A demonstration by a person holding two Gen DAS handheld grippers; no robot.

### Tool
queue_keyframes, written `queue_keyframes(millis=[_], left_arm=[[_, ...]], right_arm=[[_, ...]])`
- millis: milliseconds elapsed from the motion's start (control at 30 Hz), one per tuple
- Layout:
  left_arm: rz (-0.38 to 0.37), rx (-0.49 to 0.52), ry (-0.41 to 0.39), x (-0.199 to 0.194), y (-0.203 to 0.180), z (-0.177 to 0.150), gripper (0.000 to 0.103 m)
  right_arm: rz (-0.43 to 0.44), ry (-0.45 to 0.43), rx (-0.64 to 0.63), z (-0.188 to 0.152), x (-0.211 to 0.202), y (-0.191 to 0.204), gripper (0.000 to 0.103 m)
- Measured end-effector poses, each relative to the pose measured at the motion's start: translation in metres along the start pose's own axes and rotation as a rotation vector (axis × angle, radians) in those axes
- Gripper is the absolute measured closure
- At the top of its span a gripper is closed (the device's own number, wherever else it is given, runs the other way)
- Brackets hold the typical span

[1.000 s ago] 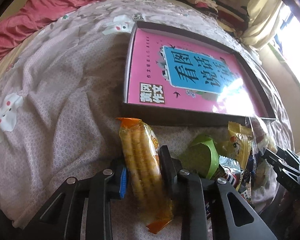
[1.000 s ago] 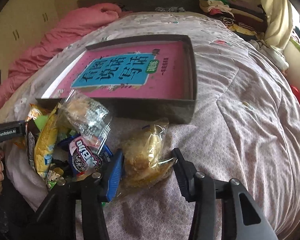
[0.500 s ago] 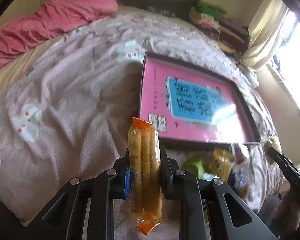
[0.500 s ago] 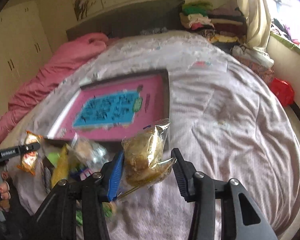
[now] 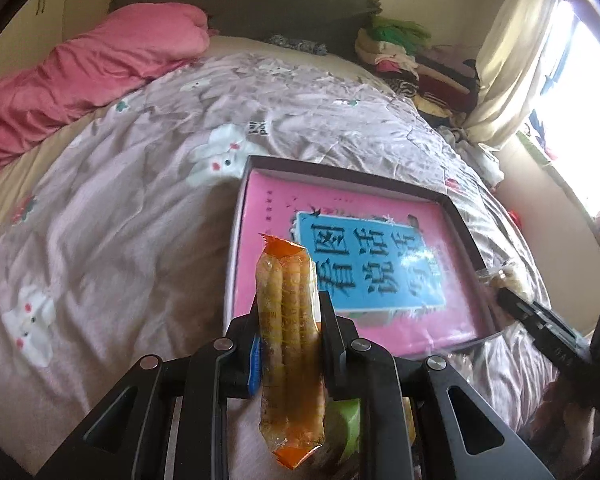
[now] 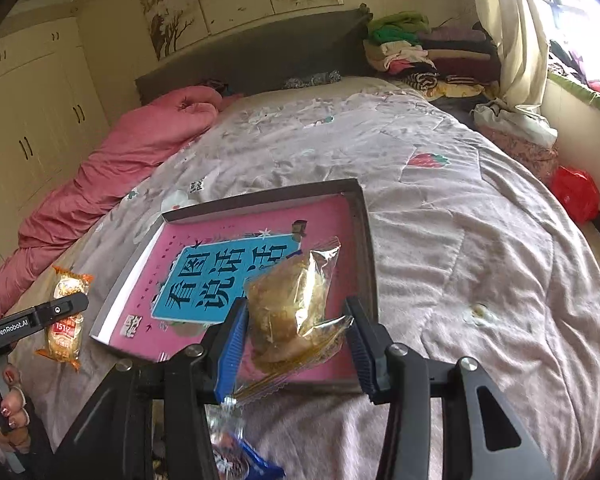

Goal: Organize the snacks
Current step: 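Carry both packs over the tray and release them onto the pink book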

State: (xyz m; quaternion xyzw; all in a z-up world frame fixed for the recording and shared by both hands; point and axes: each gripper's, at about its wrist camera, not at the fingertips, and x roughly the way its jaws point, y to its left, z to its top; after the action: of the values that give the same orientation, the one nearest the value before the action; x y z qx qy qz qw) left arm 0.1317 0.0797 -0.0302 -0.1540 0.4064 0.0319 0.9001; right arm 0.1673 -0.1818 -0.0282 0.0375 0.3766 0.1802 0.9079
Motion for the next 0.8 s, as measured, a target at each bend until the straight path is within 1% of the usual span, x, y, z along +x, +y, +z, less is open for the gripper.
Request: queue_keyframes(millis=[167,300,433,700,800], left_arm=[[-0.004,0.029,0.044,0.026,-0.013,0.006,0.080],[0.004,0.048,0.061,0.041,-0.018,0.007,0.080],[0.012,0.063,0.102,0.057,-0.020,0.007,0.080],[0.008,0.071,0.146,0.070,-0.019,0.004,0.080],[0.001,0.067,0.156,0.071,-0.017,0.003,0.079]], right_arm=[[-0.006,0.023,0.003,0.003,0.020,0.002,0.055],[-0.014,0.049,0.009,0.001,0.032,0.000,0.055],[-0.035,0.075,0.003,-0.003,0.040,-0.002,0.055],[-0.067,0.098,-0.007,-0.010,0.046,-0.004,0.053],[-0.062,0.098,0.001,-0.012,0.046,-0.006,0.053]])
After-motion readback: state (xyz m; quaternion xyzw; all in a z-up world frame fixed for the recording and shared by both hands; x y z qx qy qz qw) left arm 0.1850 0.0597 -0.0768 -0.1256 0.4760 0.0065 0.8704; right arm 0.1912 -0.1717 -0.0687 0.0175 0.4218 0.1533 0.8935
